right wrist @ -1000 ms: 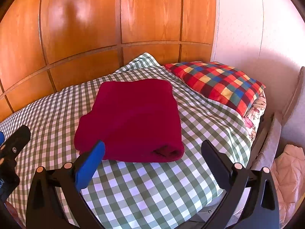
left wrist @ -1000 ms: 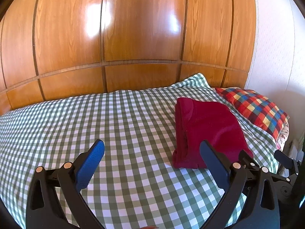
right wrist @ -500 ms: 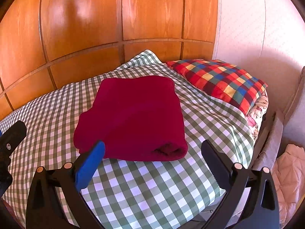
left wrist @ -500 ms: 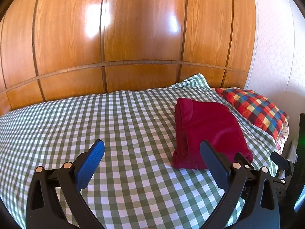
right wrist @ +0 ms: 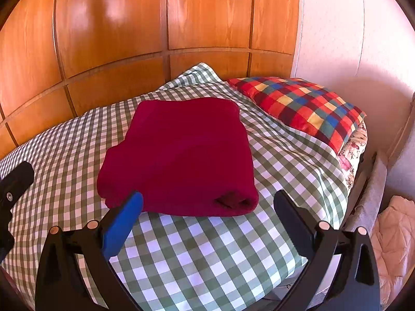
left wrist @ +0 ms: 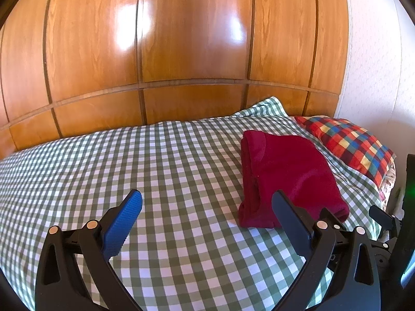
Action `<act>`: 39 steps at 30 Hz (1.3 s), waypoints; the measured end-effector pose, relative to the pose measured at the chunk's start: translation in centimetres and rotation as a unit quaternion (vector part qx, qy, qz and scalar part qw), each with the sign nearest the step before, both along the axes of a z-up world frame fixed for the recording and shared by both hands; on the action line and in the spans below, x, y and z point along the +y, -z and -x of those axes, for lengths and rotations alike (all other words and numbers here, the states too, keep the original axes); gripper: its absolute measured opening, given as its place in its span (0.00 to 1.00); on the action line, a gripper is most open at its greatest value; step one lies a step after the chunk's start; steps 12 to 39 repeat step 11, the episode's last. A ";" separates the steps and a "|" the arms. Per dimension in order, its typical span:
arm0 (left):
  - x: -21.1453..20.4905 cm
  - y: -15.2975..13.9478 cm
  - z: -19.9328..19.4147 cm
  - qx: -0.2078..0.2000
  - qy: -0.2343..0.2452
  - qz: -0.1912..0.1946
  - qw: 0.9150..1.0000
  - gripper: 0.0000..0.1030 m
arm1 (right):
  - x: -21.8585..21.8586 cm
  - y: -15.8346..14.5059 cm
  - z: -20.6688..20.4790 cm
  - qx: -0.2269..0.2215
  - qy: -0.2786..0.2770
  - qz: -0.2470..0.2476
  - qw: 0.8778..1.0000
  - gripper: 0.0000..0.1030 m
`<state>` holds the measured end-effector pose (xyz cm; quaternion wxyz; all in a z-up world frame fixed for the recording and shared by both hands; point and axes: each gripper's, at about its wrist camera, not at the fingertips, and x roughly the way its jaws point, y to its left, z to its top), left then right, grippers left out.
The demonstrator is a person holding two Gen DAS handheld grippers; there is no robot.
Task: Fold small clothes
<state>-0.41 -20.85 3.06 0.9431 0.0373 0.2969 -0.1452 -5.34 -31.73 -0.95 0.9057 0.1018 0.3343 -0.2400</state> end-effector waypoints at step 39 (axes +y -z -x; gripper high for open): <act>1.0 2.2 -1.5 0.068 0.016 0.016 0.997 0.96 | 0.1 0.1 -0.2 -0.001 -0.011 -0.006 1.000 0.98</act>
